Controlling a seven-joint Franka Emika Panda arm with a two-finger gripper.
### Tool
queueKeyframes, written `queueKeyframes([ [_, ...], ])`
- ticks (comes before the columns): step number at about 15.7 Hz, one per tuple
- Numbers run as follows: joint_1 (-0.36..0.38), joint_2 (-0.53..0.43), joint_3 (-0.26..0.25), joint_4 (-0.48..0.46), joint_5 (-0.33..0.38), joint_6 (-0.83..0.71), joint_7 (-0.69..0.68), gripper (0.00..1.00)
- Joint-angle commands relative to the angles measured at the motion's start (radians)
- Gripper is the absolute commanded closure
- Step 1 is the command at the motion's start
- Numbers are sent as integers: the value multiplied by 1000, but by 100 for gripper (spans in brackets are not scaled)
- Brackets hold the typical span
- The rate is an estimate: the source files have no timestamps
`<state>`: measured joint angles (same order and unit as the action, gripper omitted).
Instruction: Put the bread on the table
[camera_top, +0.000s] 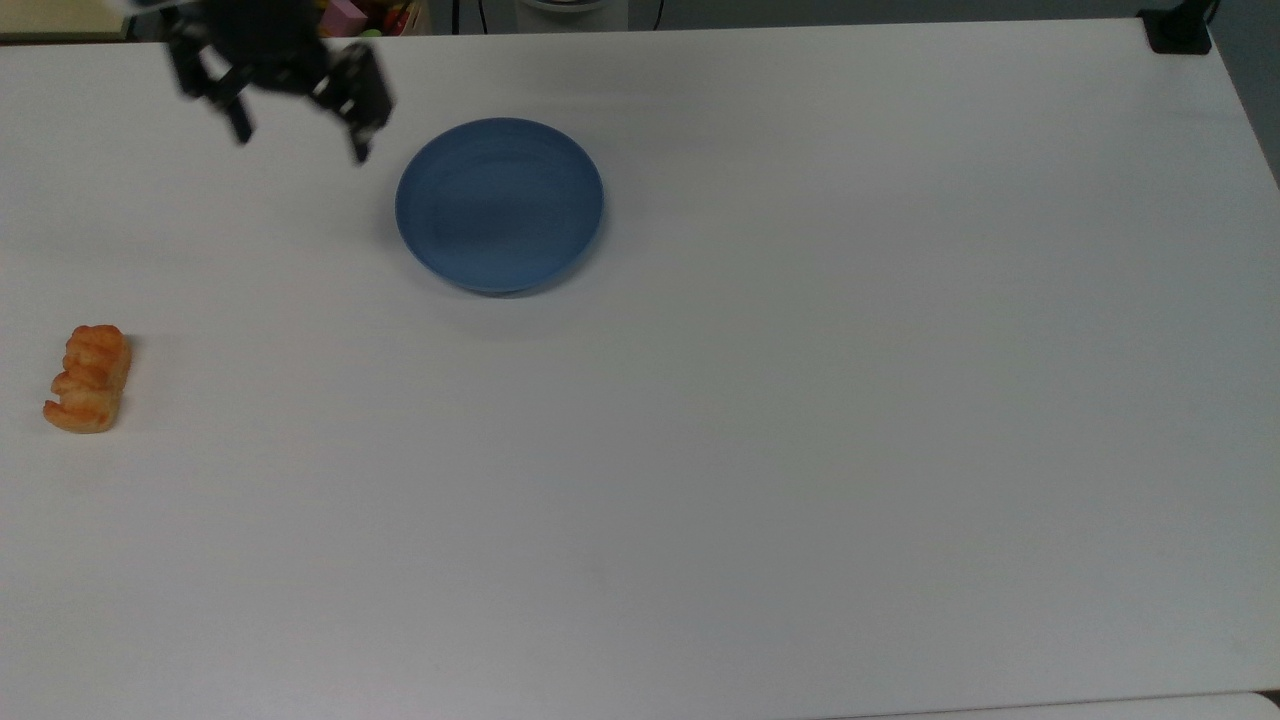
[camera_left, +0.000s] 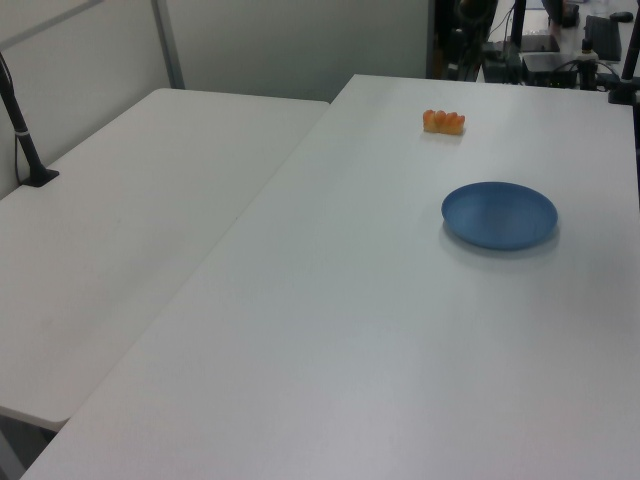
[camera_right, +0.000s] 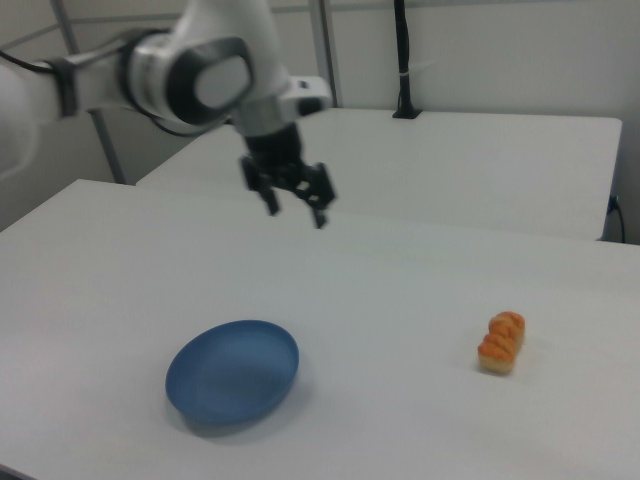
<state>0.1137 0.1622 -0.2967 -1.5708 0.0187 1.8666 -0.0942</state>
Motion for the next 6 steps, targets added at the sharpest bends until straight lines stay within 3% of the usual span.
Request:
queueKeyframes([
  [1, 46, -171, 11, -153, -14, -78, 42, 0],
  [6, 47, -184, 11, -150, -13, -109, 74, 0],
])
